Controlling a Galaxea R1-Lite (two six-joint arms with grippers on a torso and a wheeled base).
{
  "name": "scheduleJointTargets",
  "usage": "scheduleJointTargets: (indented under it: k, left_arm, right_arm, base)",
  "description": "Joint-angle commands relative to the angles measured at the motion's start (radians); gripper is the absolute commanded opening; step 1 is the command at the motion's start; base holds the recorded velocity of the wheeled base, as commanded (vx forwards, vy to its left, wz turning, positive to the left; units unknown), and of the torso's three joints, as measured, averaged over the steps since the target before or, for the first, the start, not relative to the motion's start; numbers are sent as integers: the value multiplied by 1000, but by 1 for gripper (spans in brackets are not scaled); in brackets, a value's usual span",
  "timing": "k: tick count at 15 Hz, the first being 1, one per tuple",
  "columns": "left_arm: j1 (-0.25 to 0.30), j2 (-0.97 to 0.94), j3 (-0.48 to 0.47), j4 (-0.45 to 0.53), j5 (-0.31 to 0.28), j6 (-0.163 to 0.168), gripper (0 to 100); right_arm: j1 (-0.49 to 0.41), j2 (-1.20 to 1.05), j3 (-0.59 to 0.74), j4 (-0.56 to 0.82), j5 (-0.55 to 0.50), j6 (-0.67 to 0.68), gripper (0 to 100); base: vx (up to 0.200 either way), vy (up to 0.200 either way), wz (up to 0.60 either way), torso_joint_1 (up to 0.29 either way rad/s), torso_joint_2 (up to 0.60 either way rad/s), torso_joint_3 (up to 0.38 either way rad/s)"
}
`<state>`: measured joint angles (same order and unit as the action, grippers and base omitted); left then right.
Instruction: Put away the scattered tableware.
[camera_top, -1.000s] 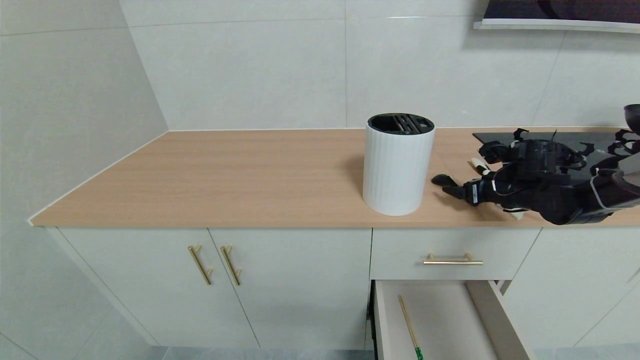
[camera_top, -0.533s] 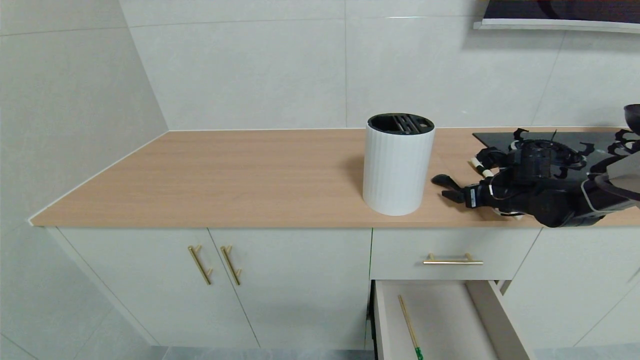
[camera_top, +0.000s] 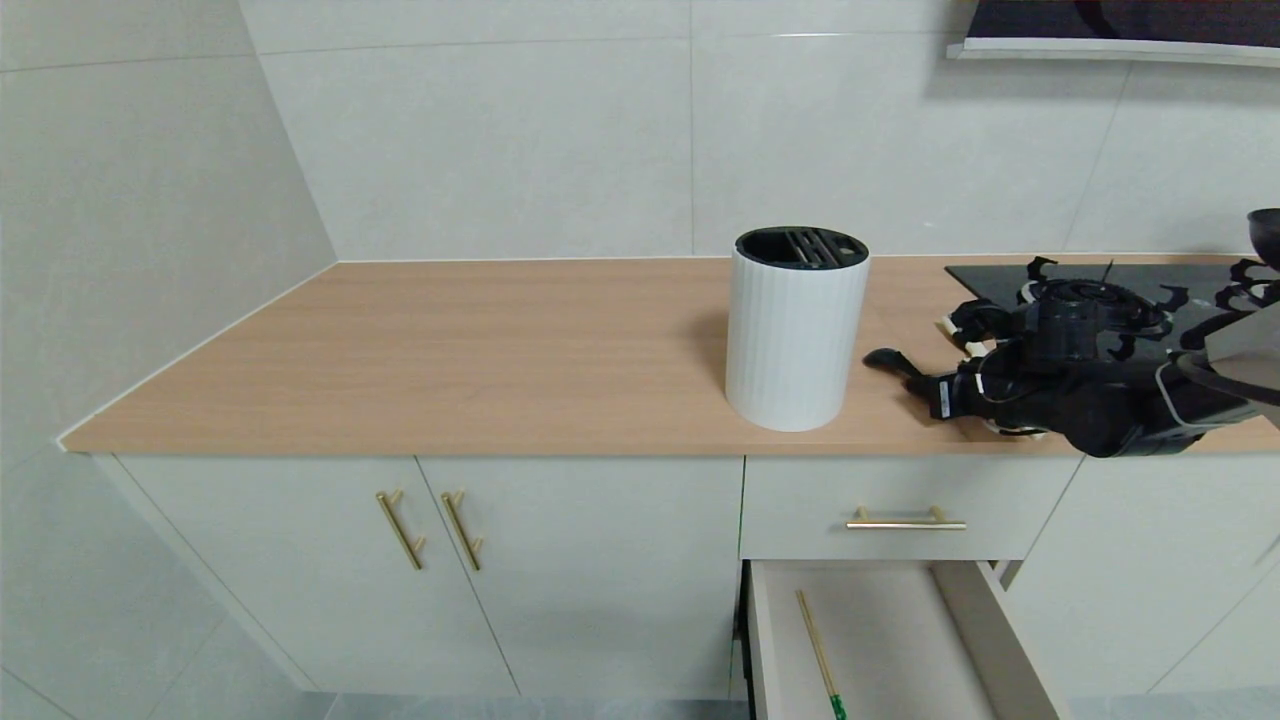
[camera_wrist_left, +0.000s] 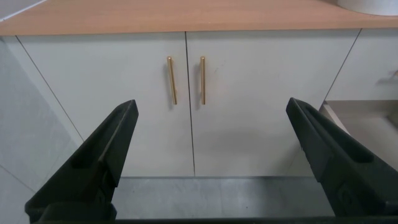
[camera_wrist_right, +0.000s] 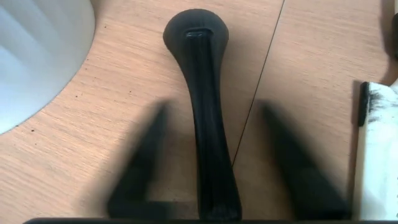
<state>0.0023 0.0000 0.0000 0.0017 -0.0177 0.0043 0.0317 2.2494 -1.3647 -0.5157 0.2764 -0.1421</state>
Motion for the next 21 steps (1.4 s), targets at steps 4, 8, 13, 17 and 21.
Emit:
scheduleJointTargets:
  k: [4, 8, 13, 17, 21]
  left_arm:
    - [1, 0, 0, 0, -1, 0, 100]
    - [1, 0, 0, 0, -1, 0, 100]
    - [1, 0, 0, 0, 1, 0, 100]
    - [1, 0, 0, 0, -1, 0, 100]
    - [1, 0, 0, 0, -1, 0, 100]
  right_arm:
    - [2, -5, -4, 10, -14, -1, 0]
    - [22, -97, 19, 54, -68, 21, 0]
    - [94, -439, 182, 269, -105, 217, 0]
    - [122, -656, 369, 379, -215, 248, 0]
    - [162, -764, 546, 416, -217, 254, 0]
  base:
    - [0, 0, 0, 0, 0, 0]
    - [0, 0, 0, 0, 0, 0]
    - [0, 0, 0, 0, 0, 0]
    - [0, 0, 0, 0, 0, 0]
    - [0, 0, 0, 0, 0, 0]
